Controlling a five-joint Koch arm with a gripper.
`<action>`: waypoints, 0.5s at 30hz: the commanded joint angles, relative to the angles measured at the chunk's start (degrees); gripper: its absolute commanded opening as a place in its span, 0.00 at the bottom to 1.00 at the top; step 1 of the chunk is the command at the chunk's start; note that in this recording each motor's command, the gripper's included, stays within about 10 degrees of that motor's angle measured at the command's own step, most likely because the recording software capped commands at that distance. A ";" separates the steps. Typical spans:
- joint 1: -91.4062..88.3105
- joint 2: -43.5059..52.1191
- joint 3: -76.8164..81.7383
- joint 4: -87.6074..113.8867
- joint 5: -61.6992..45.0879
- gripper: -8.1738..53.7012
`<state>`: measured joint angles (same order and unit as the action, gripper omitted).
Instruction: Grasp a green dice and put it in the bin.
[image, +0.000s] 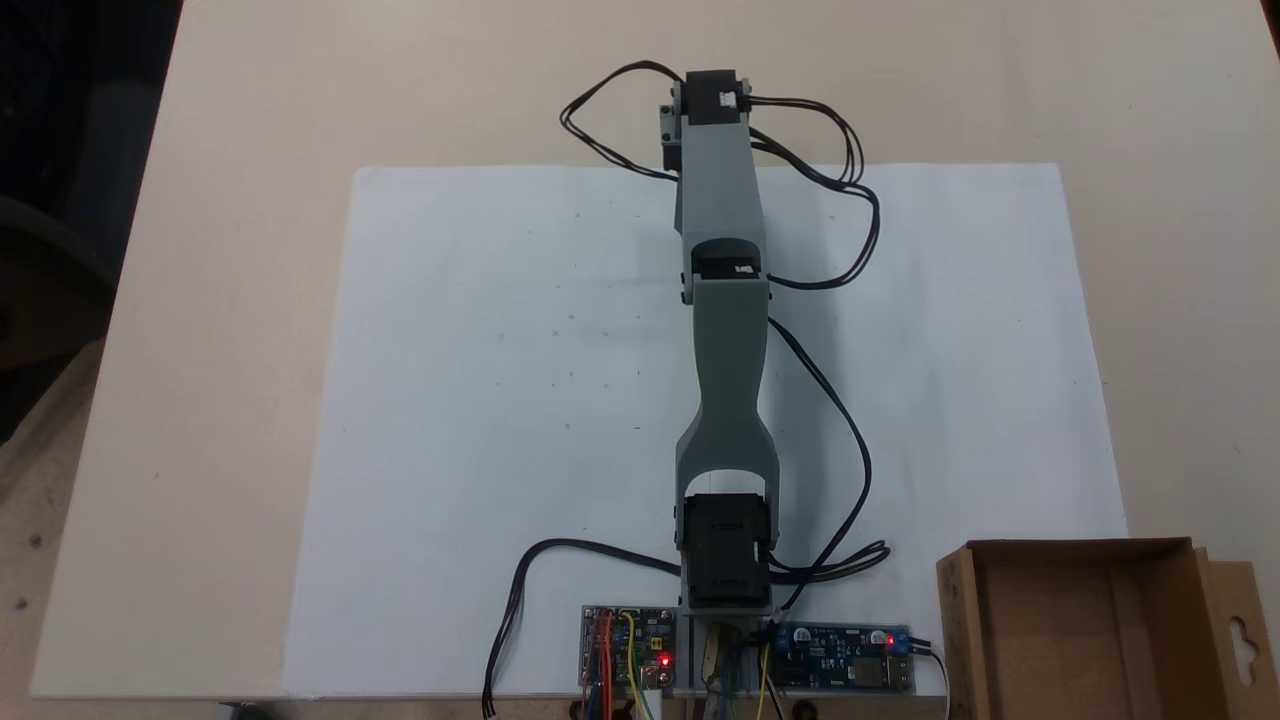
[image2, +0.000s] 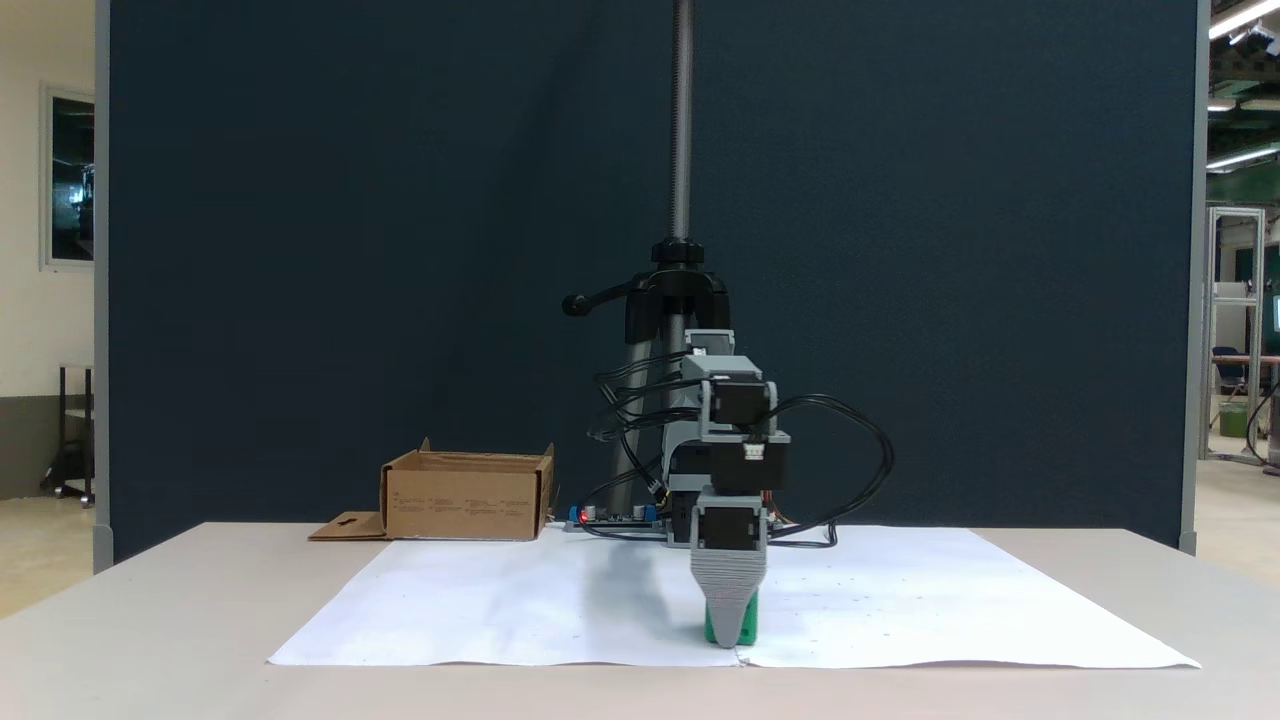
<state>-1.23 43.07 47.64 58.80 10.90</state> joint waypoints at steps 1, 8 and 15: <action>1.05 3.52 -1.93 1.05 3.08 0.33; 9.32 18.17 1.67 2.11 3.16 0.33; 18.19 32.61 8.79 2.11 3.08 0.33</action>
<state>14.77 70.31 56.69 59.15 10.90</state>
